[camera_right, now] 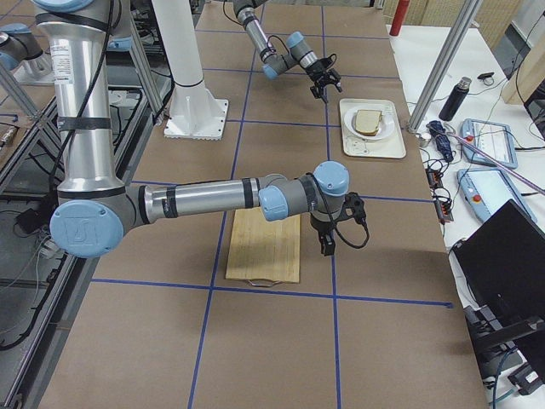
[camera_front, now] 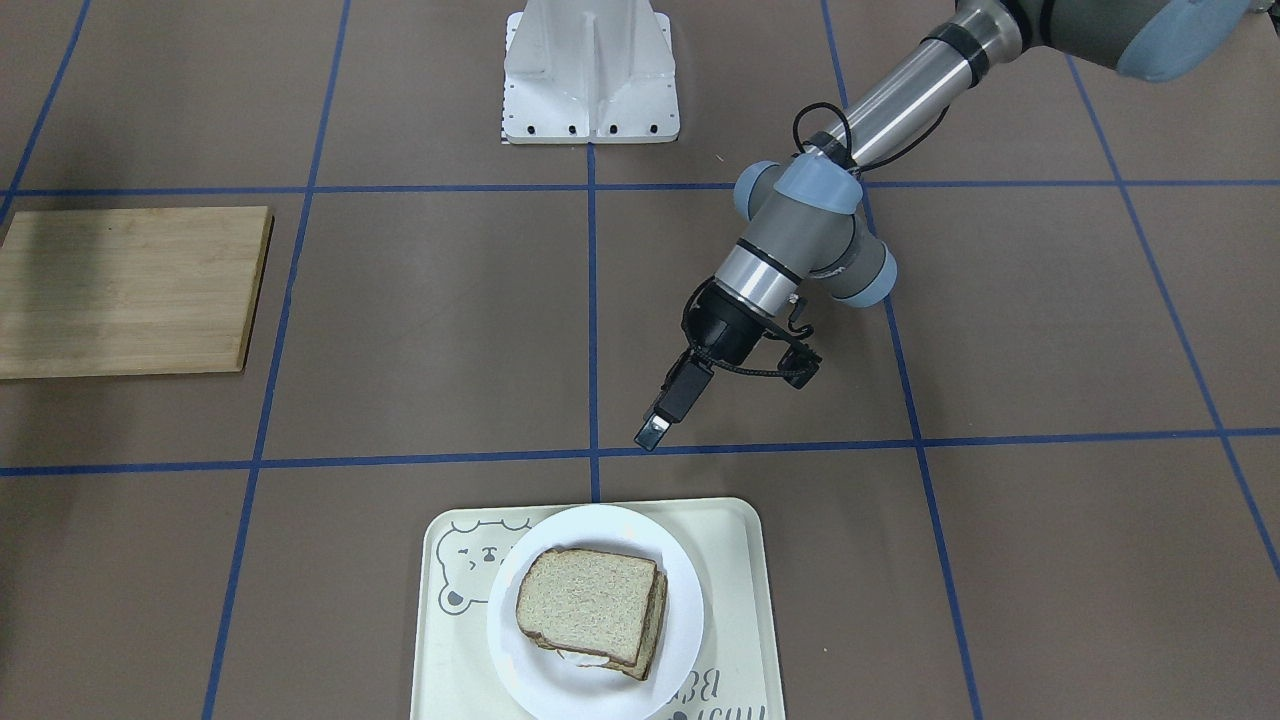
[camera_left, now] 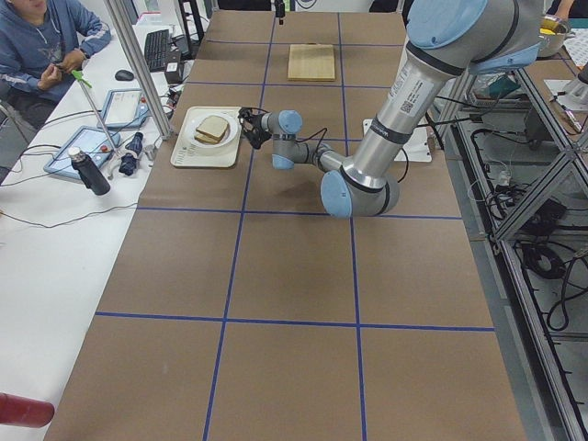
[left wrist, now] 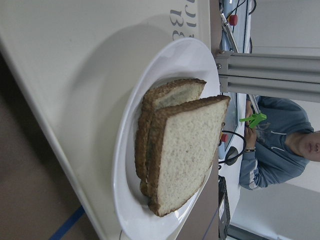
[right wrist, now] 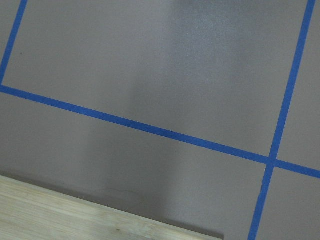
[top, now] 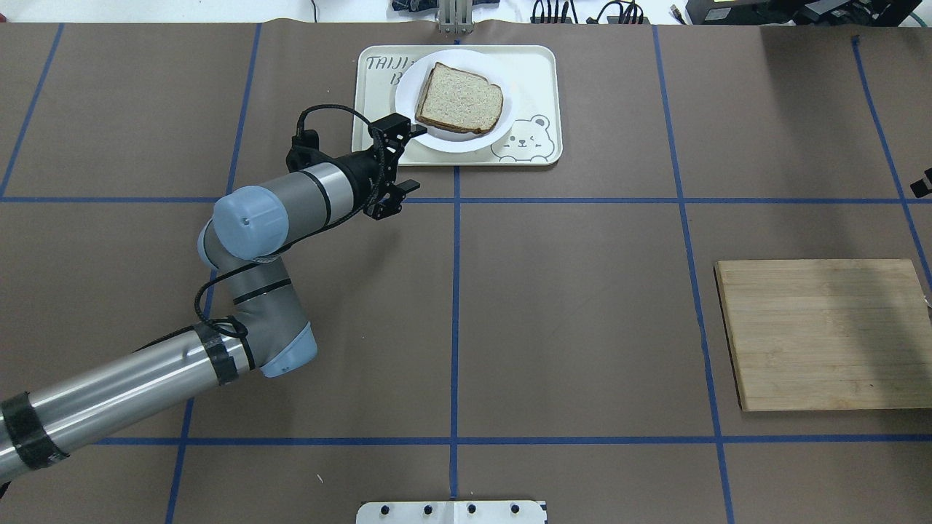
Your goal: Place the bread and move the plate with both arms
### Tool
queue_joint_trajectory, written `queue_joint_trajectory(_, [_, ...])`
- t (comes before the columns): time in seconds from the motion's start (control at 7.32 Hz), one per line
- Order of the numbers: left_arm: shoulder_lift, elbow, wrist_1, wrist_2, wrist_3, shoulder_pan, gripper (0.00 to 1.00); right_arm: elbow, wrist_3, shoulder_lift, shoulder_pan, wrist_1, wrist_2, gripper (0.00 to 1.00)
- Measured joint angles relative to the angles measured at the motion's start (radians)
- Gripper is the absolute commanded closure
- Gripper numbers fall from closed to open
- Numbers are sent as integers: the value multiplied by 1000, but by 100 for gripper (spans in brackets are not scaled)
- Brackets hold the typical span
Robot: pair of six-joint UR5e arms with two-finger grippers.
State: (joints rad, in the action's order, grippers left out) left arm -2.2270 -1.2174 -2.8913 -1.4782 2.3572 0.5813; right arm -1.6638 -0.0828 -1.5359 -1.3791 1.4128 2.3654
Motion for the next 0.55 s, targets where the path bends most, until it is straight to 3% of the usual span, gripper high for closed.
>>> queue_joint_trajectory(0.27, [99,-118,4,-82,-90,42,2,-5,0,-3,-3,0,0,0])
queue_joint_trajectory(0.55, [264,-227,10,-136,-345,122,2,-13,0,-4,-8,0,0,0])
